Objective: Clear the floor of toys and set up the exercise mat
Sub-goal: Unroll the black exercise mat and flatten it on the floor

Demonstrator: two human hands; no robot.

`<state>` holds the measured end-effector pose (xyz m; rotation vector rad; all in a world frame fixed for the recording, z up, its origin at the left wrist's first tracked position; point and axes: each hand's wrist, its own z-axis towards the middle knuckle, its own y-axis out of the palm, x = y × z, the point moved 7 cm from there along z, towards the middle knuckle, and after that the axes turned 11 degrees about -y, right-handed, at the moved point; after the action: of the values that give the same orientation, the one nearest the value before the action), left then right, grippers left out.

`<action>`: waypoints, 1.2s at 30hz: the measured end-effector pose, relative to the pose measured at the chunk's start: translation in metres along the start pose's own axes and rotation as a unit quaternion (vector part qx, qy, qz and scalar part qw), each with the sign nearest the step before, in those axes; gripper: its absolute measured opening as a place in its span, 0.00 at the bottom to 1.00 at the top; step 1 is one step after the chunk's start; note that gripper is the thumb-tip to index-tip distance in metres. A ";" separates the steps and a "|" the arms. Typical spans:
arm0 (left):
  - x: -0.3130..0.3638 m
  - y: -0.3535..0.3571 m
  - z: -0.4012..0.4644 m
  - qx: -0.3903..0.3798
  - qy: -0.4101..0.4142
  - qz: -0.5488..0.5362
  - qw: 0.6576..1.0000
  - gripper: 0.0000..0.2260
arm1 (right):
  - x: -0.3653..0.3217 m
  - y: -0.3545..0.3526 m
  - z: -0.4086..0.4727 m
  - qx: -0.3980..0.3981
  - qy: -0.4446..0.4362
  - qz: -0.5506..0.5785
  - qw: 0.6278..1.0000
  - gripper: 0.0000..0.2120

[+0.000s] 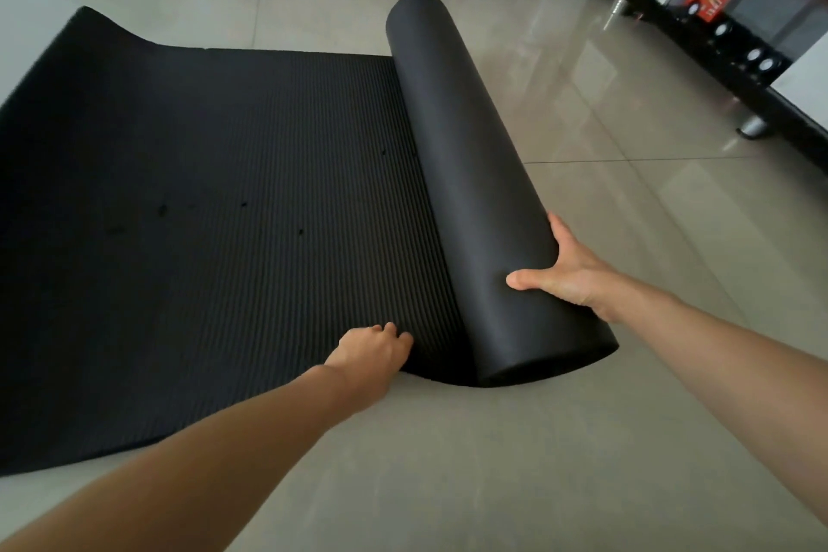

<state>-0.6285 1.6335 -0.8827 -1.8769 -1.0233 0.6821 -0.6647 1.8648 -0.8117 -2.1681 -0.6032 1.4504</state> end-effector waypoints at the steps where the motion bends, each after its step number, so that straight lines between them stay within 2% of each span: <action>1: -0.009 -0.002 -0.004 0.002 0.000 0.001 1.000 0.19 | -0.003 0.005 -0.001 -0.004 -0.006 0.014 1.000 0.53; 7: -0.076 0.010 -0.034 -0.015 -0.038 -0.001 0.999 0.26 | -0.025 0.047 -0.010 -0.030 -0.032 0.070 0.997 0.49; 15: -0.157 0.024 -0.080 0.005 -0.061 -0.006 0.998 0.29 | -0.077 0.118 -0.011 -0.075 -0.060 0.109 0.989 0.50; 24: -0.295 0.069 -0.164 -0.013 -0.185 -0.049 0.981 0.33 | -0.158 0.245 -0.026 -0.110 -0.102 0.178 0.973 0.47; 32: -0.375 0.096 -0.225 0.009 -0.283 -0.074 0.956 0.33 | -0.206 0.326 -0.049 -0.121 -0.126 0.233 0.957 0.47; 36: -0.401 0.107 -0.250 -0.004 -0.319 -0.072 0.945 0.33 | -0.217 0.359 -0.056 -0.134 -0.131 0.252 0.949 0.48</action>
<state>-0.6012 1.1521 -0.8356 -1.5886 -1.5483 1.2402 -0.6506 1.4432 -0.8479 -2.4814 -0.3561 2.0513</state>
